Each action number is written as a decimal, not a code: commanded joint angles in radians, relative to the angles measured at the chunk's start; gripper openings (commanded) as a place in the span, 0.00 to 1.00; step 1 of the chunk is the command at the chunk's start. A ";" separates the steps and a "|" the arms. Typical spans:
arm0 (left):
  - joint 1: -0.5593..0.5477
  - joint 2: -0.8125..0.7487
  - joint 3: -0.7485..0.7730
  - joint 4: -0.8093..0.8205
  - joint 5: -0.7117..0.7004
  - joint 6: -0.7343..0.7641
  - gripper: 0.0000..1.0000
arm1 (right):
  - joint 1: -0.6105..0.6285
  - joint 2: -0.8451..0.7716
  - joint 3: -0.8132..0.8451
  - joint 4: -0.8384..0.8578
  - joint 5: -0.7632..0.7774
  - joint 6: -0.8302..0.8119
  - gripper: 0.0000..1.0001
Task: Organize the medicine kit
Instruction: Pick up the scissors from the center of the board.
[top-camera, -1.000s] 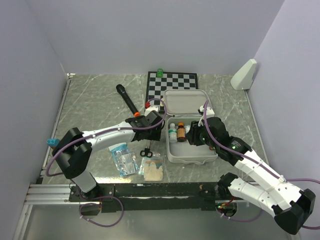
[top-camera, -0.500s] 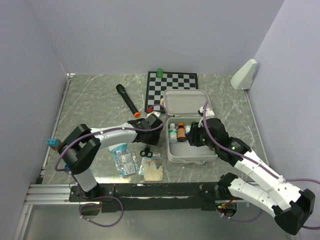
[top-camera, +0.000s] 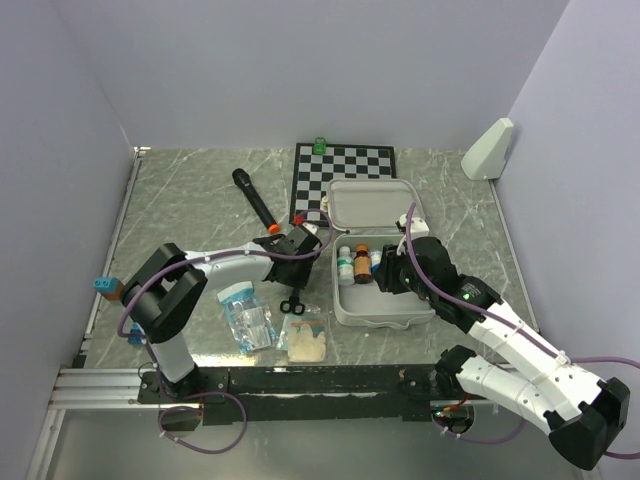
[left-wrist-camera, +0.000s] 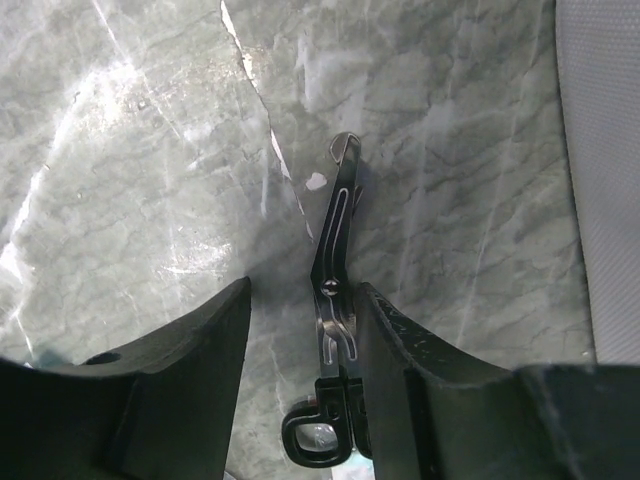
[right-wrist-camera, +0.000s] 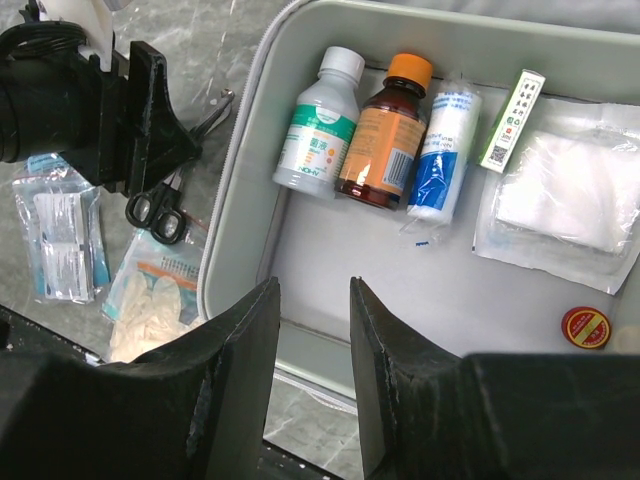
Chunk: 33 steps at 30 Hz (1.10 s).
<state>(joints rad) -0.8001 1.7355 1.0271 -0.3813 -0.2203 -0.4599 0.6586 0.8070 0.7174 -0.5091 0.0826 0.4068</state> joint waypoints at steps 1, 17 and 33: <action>-0.002 0.019 0.024 0.015 0.027 0.018 0.51 | 0.006 -0.014 -0.001 0.029 0.013 -0.005 0.41; -0.044 0.045 0.028 -0.056 -0.094 -0.085 0.37 | 0.006 0.004 0.005 0.035 0.005 -0.006 0.41; -0.050 0.035 0.017 -0.060 -0.111 -0.109 0.09 | 0.006 0.001 0.004 0.034 0.009 -0.006 0.41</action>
<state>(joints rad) -0.8482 1.7645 1.0515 -0.3862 -0.3004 -0.5507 0.6586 0.8120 0.7166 -0.5087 0.0845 0.4065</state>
